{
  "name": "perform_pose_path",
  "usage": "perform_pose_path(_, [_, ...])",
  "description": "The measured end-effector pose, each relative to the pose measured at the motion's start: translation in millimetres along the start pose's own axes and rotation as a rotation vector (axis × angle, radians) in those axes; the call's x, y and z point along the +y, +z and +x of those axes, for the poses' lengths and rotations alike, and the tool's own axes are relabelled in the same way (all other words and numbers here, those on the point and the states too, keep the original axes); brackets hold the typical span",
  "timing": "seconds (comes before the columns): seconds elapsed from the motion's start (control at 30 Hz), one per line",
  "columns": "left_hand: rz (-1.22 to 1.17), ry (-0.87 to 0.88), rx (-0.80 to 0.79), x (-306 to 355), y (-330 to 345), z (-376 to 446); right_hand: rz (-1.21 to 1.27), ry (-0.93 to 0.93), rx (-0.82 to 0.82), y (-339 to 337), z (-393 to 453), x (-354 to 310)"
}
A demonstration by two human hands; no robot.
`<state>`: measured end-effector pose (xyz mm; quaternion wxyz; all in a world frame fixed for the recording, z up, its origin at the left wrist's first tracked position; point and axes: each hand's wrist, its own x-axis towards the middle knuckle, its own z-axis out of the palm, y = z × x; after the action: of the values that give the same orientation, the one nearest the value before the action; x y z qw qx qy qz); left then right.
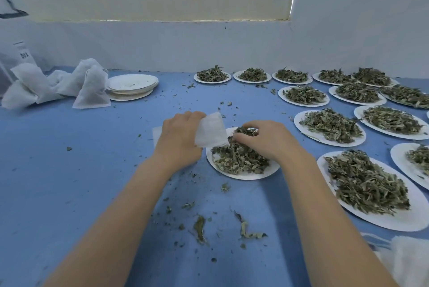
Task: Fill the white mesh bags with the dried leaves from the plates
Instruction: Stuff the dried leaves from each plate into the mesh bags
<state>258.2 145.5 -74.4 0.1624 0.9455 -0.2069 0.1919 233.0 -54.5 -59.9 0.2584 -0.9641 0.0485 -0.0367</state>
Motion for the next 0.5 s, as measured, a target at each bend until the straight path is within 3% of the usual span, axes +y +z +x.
perform_pose_path(0.3, [-0.044, -0.004, -0.008, -2, 5, 2, 0.095, -0.161, 0.185, -17, 7, 0])
perform_pose_path(0.5, [-0.077, -0.022, -0.022, 3, 2, 5, 0.112, -0.308, 0.162, -22, -1, -18])
